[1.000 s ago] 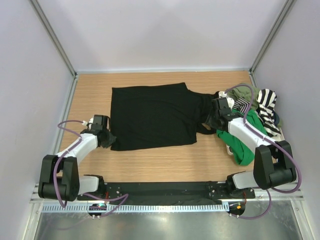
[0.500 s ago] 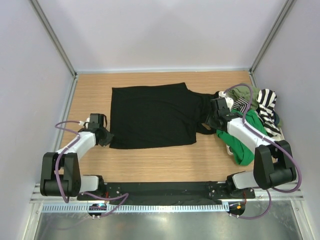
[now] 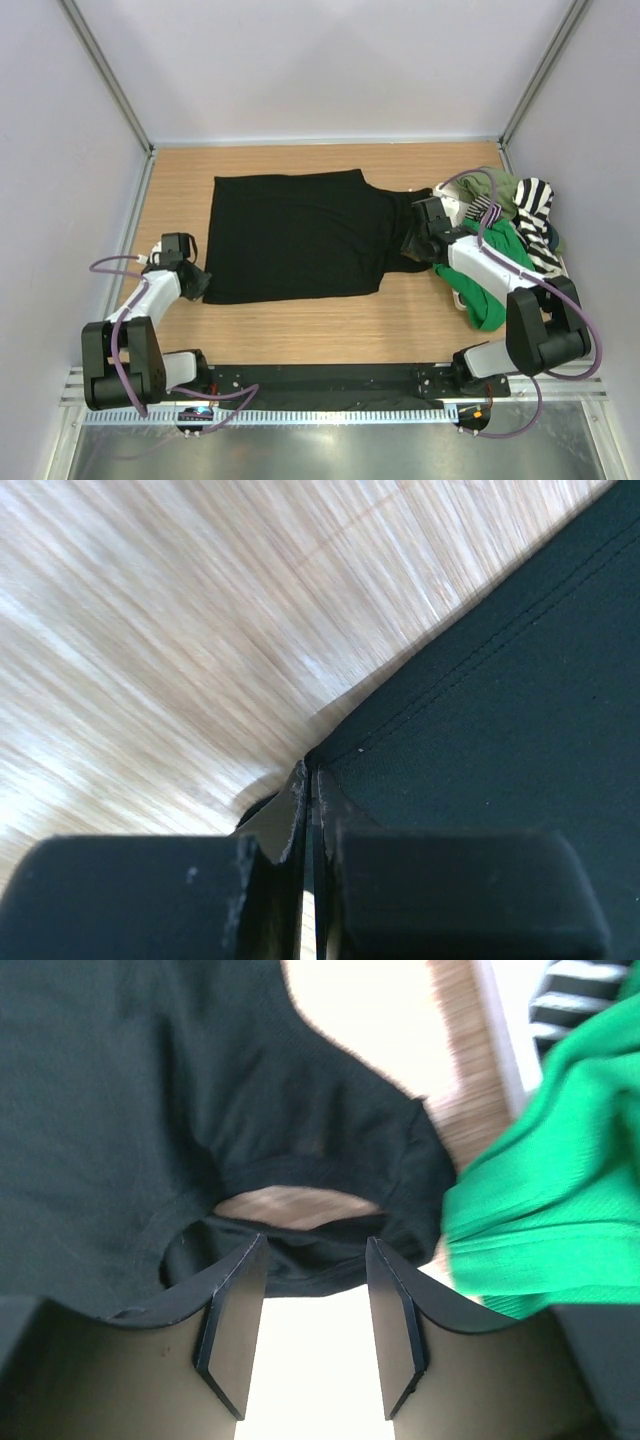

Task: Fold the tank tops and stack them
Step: Flatten the tank top out

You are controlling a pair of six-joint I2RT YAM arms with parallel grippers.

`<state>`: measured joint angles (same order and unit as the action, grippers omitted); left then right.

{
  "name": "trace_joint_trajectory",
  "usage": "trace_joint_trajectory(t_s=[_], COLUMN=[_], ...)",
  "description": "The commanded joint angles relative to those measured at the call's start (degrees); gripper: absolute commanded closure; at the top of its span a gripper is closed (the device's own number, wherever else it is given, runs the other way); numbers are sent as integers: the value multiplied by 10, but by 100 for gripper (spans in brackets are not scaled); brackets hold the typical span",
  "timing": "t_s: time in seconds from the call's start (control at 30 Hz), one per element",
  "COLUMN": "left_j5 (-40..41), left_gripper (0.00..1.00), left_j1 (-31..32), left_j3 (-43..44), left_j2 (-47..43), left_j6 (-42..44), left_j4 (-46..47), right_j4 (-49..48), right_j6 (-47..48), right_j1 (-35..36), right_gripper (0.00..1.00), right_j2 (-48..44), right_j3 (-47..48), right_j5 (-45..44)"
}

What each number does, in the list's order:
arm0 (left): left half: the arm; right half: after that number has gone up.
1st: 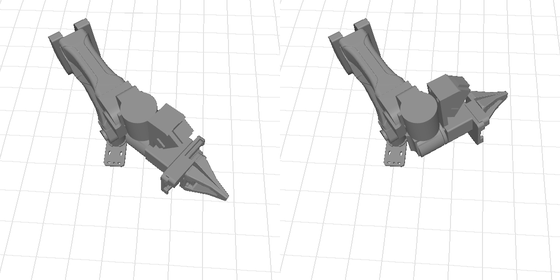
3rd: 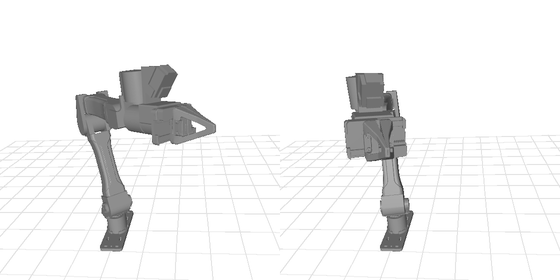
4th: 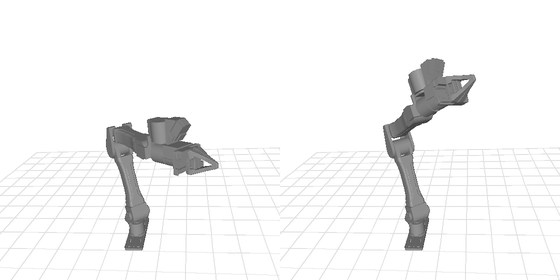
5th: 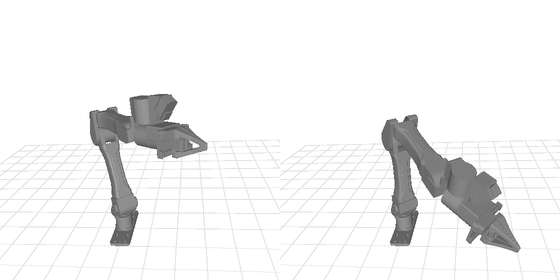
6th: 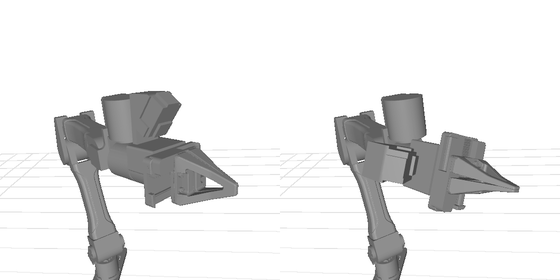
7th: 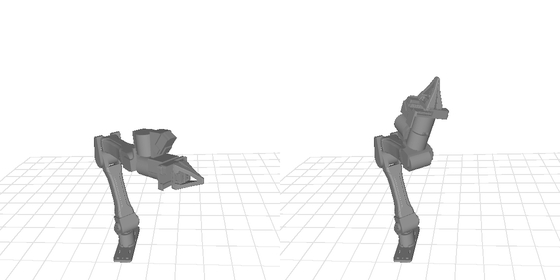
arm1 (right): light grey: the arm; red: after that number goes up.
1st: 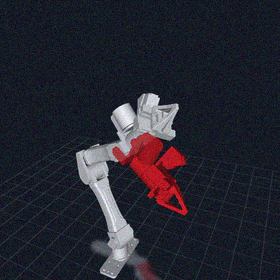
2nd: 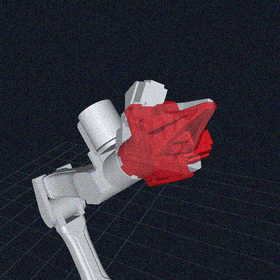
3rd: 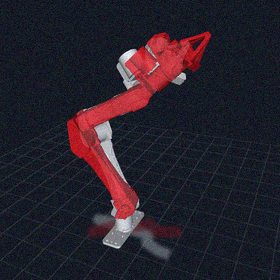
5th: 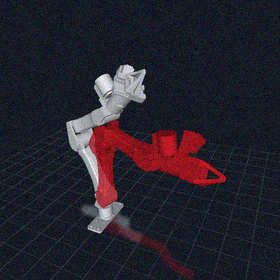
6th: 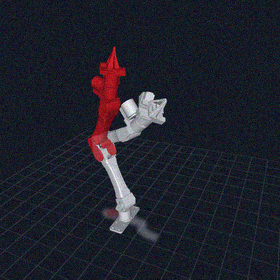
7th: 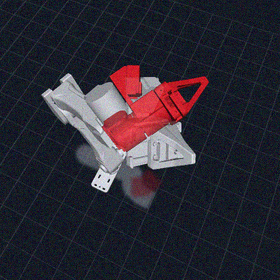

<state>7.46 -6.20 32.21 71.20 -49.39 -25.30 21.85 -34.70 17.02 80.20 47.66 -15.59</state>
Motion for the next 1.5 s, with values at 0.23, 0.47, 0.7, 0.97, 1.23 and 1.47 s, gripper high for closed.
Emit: trace_joint_trajectory(t_s=[0.23, 0.47, 0.7, 0.97, 1.23, 1.47], left_j5=[40, 55, 46, 29, 18, -14], left_gripper=[100, 100, 100, 100, 97, 76], left_j1=[-15, -15, -15, -15, -15, -15], left_j3=[-12, -17, -19, -18, -20, -30], left_j2=[-45, -71, -70, -64, -66, -85], left_j6=[-11, -13, -9, -5, 3, 15], left_j4=[-12, -10, -8, -2, 1, 2], right_j4=[10, 4, 11, 43, 21, -29], right_j6=[-22, -32, -66, -118, -122, -36], right_j1=[36, 36, 31, -35, -48, -32], right_gripper=[52, 57, 72, 99, 62, 56], right_j2=[25, 48, 110, 63, 2, -14], right_j3=[0, -15, -10, -37, -63, -51], right_j5=[-76, -138, -184, -228, -220, -103])
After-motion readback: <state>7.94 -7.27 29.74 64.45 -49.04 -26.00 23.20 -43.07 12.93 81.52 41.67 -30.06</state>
